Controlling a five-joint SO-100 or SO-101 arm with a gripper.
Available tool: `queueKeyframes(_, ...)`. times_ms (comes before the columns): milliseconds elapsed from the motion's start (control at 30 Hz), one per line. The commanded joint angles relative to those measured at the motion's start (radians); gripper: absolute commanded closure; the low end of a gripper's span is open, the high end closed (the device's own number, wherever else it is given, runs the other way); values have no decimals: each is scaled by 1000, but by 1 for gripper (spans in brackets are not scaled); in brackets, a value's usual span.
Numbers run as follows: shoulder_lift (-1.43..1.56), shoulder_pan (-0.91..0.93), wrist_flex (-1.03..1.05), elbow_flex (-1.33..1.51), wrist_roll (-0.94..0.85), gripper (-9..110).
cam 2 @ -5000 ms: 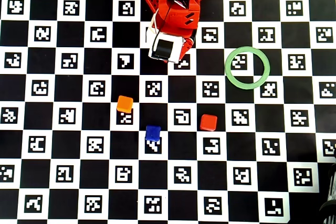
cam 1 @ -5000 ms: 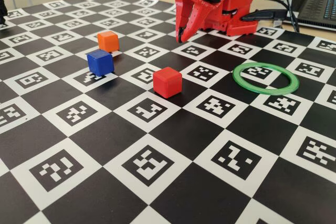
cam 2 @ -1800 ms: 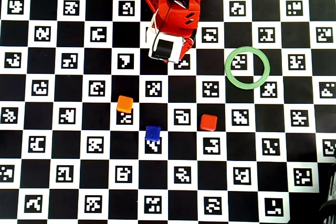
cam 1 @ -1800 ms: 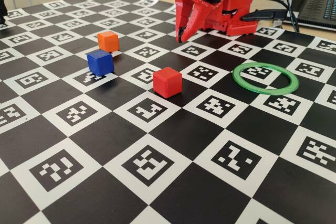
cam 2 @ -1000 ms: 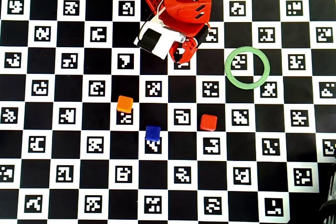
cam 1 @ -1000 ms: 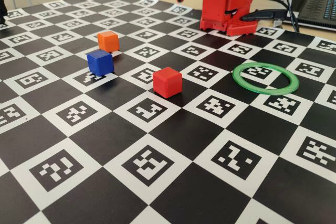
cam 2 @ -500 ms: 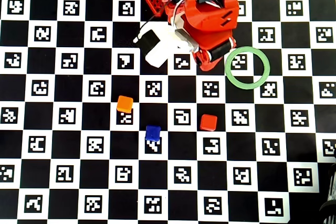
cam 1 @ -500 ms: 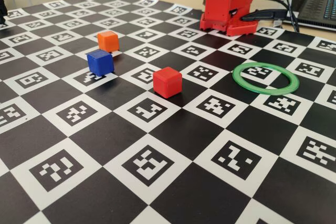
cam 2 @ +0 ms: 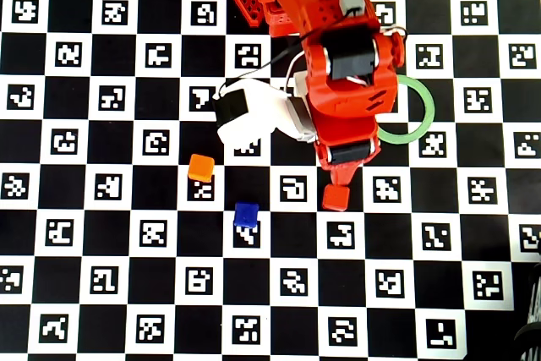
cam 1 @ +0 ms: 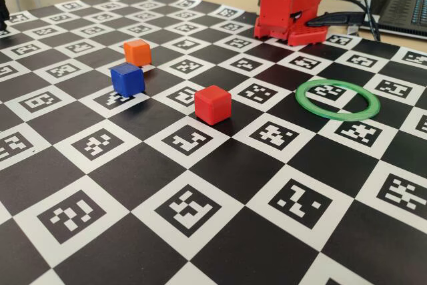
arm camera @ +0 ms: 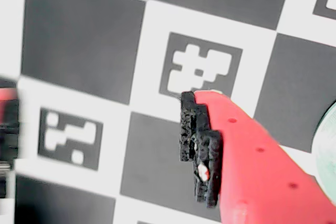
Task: Grab the red cube then put it in the green circle then put the blue cube on top and finally the orange cube on top
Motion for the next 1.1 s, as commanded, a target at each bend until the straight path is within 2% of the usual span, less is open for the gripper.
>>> queueKeyframes(0, -21, 3, 46, -71, 87, 69)
queueKeyframes(167, -84, -41, 28, -60, 290, 57)
queueKeyframes(333, -92, -89, -41, -15, 400, 55)
queueKeyframes(600, -92, -126, -156, 106, 402, 51)
queueKeyframes(1067, -178, -138, -273, 264, 322, 51)
